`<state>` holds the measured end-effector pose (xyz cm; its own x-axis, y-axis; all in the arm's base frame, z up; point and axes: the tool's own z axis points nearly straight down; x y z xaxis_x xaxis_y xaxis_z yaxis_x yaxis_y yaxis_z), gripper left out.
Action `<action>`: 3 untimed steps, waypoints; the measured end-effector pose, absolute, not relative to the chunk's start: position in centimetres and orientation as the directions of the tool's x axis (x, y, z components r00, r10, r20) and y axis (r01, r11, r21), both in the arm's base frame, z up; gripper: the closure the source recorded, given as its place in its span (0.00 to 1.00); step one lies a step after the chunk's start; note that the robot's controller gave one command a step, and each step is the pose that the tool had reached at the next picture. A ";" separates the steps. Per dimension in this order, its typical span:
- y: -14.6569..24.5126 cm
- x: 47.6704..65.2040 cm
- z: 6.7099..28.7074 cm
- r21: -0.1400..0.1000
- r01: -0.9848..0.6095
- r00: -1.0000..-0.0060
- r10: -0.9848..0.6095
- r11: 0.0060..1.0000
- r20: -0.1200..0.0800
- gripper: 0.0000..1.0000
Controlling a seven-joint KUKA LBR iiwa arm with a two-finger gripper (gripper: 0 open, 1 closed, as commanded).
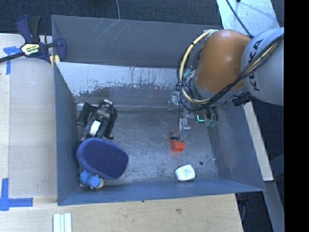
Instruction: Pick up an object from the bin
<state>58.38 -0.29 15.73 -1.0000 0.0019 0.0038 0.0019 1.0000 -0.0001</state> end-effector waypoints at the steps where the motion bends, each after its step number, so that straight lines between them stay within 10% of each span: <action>1: -3.8 51.8 7.5 0.001 -0.388 -0.922 -0.388 0.922 0.002 0.00; 2: -3.7 51.9 7.6 -0.001 -0.389 -0.921 -0.389 0.921 -0.002 1.00; 3: -7.4 52.7 17.3 -0.007 -0.394 -0.919 -0.394 0.919 -0.011 1.00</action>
Offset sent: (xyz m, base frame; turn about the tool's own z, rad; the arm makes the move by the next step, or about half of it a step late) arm -0.0650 -0.0335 -0.0809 -0.4031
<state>52.74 -7.39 17.33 -0.9192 -0.3937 -0.0106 -0.3936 0.9192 -0.0070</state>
